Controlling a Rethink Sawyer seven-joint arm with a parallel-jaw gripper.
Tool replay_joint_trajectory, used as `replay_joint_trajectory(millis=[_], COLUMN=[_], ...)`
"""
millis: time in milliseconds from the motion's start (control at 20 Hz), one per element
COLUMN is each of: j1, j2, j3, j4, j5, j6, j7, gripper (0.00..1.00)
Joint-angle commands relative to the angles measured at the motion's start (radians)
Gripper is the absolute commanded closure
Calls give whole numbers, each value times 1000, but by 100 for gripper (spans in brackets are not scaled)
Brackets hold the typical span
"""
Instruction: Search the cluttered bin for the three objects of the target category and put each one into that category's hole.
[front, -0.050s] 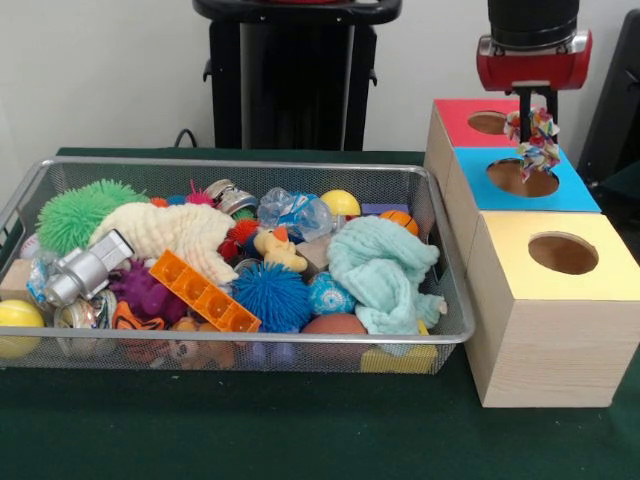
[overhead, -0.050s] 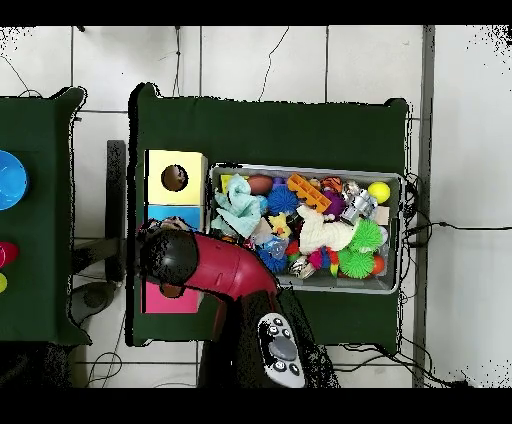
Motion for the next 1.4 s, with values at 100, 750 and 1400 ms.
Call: replay_joint_trajectory(millis=[100, 750, 1400], j1=[-47, 14, -77], j2=[87, 70, 198], j3=[22, -44, 84], j4=[-168, -297, -231], j5=[-8, -43, -71], j6=[39, 144, -134], j7=[110, 148, 48], gripper=[100, 100, 100])
